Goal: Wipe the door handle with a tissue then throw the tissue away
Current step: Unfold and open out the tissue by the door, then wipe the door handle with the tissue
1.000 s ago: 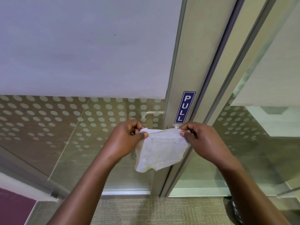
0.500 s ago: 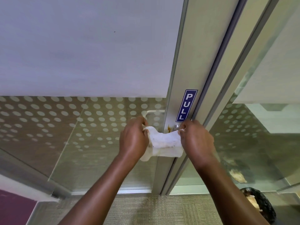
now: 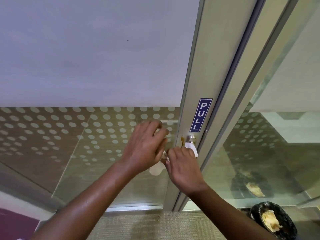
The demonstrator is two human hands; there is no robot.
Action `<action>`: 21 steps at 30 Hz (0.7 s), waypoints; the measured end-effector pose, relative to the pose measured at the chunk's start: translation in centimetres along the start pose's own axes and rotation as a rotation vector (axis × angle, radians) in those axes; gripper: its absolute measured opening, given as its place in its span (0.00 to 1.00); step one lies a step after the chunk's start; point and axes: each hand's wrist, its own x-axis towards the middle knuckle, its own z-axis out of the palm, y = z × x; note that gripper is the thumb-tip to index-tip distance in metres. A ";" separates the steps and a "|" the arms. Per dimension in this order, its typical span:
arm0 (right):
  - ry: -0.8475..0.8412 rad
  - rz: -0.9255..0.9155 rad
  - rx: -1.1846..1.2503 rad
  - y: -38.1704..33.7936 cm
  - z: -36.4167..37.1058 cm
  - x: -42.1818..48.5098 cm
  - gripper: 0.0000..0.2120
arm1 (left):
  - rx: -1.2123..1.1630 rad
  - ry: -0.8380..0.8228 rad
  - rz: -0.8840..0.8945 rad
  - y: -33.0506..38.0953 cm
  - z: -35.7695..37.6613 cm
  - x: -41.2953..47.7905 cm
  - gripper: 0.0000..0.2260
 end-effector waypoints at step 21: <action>0.031 -0.086 -0.064 0.1 -0.1 1.2 0.15 | 0.491 0.036 0.757 -3.5 0.0 10.6 0.25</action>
